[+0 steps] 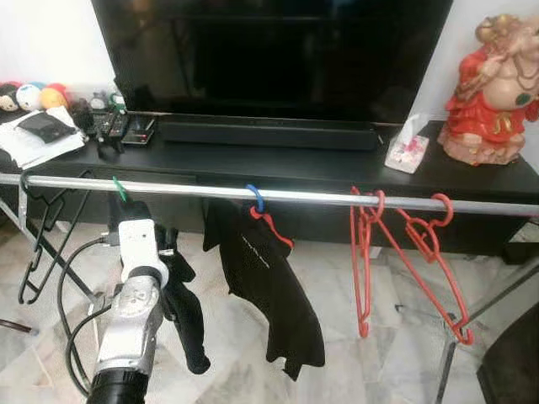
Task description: Hang hanger
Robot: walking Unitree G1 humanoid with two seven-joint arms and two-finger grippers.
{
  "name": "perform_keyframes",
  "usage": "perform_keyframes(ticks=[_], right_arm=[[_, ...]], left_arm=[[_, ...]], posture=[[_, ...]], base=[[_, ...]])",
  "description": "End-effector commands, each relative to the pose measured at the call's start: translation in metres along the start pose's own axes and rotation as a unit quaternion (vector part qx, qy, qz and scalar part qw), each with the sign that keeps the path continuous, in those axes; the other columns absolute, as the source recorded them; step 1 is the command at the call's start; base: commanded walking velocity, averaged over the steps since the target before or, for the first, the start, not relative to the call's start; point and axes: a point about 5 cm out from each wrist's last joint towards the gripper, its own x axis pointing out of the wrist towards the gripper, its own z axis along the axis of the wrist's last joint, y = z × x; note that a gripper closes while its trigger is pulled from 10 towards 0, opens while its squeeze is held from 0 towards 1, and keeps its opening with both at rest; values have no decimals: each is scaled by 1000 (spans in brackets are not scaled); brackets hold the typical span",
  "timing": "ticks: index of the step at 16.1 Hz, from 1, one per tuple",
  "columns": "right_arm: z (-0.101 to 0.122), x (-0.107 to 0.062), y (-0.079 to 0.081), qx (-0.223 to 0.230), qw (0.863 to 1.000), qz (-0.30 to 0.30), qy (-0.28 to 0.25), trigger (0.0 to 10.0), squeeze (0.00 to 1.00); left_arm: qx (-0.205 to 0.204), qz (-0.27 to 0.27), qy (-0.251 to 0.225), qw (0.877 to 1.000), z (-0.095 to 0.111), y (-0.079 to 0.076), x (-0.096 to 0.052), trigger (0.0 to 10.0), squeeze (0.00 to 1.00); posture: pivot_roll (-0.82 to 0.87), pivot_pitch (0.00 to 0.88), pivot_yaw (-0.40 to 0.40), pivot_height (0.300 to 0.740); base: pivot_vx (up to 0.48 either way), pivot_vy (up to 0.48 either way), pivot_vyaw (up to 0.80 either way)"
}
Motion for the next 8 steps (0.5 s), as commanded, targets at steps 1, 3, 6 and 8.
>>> perform_keyframes(ticks=[1,3,6,8], right_arm=[[2,0,-1,-3,1000,-2,-4,10000,0],[3,0,-1,-3,1000,-2,-5,10000,0],[4,0,-1,-7,1000,-2,-8,10000,0],[5,0,-1,-4,1000,-2,-9,10000,0]], left_arm=[[-12,14,30,999,-4,0,8,10000,0],[-20,36,51,998,-5,1,20,10000,0],[-24,41,64,997,-4,1,34,10000,0],[-29,52,71,996,-5,2,40,10000,0]], posture=[[-34,0,-23,740],[-35,0,-26,740],[-36,0,-29,740],[-37,0,-30,740]], base=[[0,0,0],[0,0,0],[0,0,0],[0,0,0]])
